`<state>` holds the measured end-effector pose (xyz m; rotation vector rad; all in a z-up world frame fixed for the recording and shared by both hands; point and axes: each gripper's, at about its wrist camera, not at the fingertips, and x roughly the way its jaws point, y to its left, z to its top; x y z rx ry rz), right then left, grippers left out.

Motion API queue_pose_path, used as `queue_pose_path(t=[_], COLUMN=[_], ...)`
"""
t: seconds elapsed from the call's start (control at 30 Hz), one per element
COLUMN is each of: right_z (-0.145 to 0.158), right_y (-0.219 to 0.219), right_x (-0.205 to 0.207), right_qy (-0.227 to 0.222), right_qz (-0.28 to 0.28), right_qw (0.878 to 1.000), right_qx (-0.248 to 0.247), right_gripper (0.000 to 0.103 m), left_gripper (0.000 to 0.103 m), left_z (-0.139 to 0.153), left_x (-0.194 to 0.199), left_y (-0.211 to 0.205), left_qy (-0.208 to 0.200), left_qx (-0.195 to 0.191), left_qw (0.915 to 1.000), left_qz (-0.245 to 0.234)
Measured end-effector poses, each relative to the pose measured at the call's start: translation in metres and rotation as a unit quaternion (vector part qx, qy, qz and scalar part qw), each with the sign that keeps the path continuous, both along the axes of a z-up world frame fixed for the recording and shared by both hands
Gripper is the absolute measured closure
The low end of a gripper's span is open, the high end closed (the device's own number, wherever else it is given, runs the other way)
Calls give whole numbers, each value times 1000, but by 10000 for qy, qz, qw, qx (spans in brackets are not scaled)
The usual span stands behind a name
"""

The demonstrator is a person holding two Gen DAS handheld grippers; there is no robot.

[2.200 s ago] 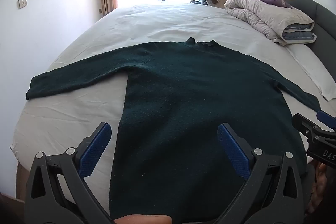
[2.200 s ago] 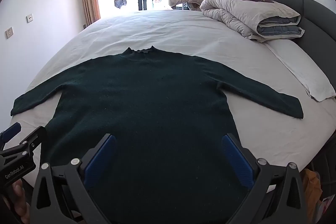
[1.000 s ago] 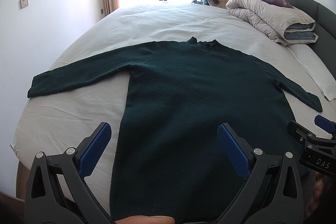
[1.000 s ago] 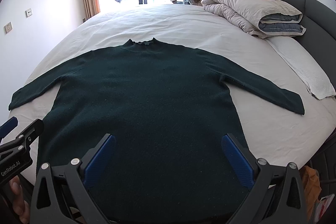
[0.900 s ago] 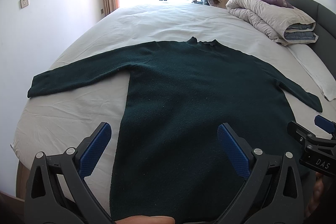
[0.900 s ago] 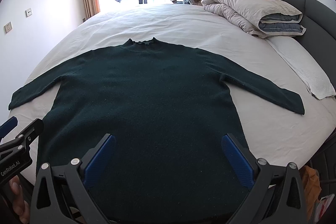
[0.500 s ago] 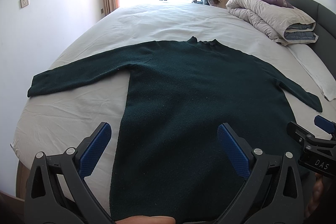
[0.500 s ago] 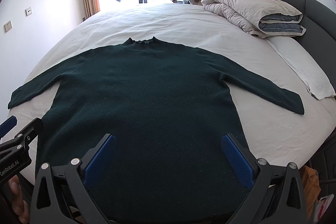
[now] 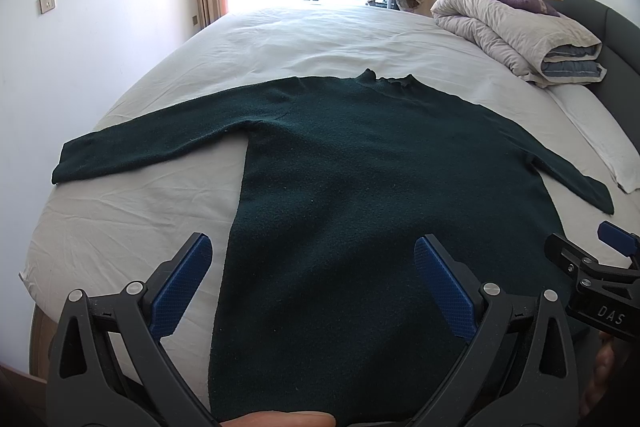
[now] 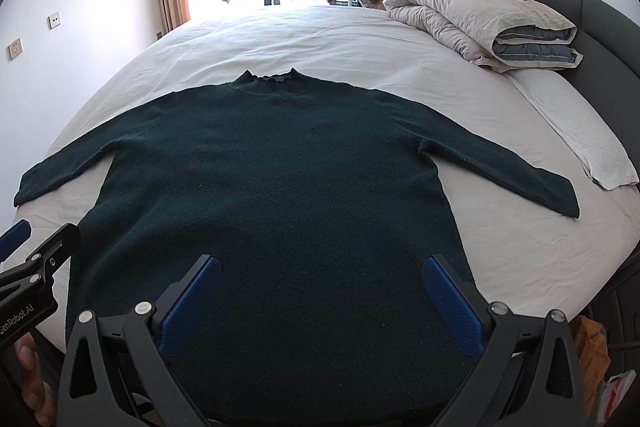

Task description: Fold small clothes

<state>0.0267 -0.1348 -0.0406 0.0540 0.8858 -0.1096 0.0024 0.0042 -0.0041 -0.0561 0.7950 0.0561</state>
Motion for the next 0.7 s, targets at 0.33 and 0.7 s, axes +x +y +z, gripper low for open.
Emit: queue_pose_path(t=[0.33, 0.7], right_z=[-1, -1], right_y=[0, 0], right_x=[-1, -1], right_qy=[10, 9], right_qz=[2, 18], right_qw=[10000, 10000], right_qx=[-7, -27], right_gripper=[0, 0], left_gripper=[0, 0], left_z=[-1, -2], left_x=[0, 0], left_y=[0, 2], left_qy=[-7, -14], left_qx=[-4, -25], left_qw=[10000, 10000], left_qz=[-7, 10])
